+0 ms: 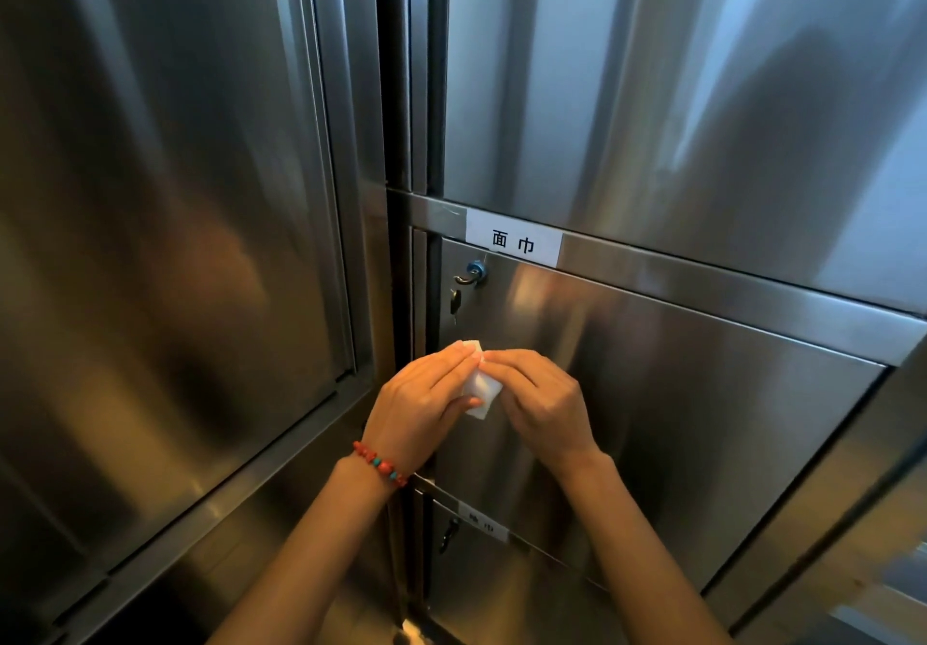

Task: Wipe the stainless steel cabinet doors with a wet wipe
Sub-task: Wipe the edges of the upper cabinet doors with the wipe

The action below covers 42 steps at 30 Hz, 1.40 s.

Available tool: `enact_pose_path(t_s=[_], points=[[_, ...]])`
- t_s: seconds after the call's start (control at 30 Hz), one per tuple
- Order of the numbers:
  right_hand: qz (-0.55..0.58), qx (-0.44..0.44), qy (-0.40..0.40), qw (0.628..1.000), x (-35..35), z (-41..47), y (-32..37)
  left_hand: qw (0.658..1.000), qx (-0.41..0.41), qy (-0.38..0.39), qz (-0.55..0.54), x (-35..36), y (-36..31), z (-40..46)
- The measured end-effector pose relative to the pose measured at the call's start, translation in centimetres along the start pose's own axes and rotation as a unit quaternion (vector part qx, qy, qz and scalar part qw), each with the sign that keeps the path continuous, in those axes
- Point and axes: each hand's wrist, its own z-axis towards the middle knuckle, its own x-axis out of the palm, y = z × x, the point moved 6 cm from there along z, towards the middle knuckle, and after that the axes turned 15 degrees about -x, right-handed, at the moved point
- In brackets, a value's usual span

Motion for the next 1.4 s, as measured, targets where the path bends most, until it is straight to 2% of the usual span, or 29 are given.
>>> enact_pose_path(t_s=[0.27,0.47,0.67,0.97,1.4], points=[[0.010,-0.022,-0.024,0.999,0.9,1.7,0.2,0.997,0.002,-0.072,-0.019,-0.3,1.3,1.0],[-0.040,-0.060,0.018,0.997,1.6,2.5,0.3,0.989,0.016,-0.143,-0.010,-1.0,2.1,1.9],[-0.068,-0.047,0.047,0.995,1.8,3.0,0.0,0.981,0.030,-0.190,0.017,-1.6,2.8,2.3],[-0.103,-0.092,-0.006,0.990,1.5,5.2,-0.5,0.972,0.050,-0.229,0.017,-2.4,2.8,3.9],[-0.123,-0.091,-0.040,0.987,0.0,8.9,-2.9,0.958,0.081,-0.273,0.008,-4.1,2.5,8.2]])
